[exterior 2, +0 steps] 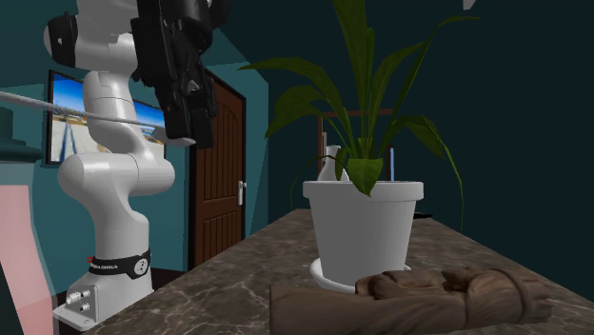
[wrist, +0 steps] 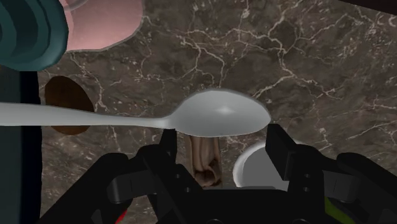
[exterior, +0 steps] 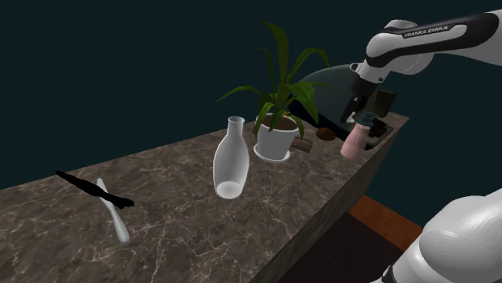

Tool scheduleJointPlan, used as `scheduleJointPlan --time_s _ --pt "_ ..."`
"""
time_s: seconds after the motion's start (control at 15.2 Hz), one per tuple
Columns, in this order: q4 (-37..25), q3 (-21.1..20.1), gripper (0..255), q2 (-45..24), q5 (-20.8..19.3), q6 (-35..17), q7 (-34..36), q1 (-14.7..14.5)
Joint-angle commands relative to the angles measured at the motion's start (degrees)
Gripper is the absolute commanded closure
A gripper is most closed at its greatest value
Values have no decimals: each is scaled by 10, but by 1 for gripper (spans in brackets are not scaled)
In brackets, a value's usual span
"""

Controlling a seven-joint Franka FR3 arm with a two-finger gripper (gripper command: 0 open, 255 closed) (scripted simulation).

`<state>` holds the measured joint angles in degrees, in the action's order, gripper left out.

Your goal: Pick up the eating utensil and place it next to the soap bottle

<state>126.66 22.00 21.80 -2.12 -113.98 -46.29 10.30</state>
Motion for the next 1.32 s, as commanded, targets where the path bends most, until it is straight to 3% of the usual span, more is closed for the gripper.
scheduleJointPlan --time_s 0.0,1.19,1.25 --pt "-14 -1 255 2 0 16 1 0" --pt "-155 -9 255 -9 6 146 8 -6" --pt "-176 -4 255 -33 13 145 3 -9"
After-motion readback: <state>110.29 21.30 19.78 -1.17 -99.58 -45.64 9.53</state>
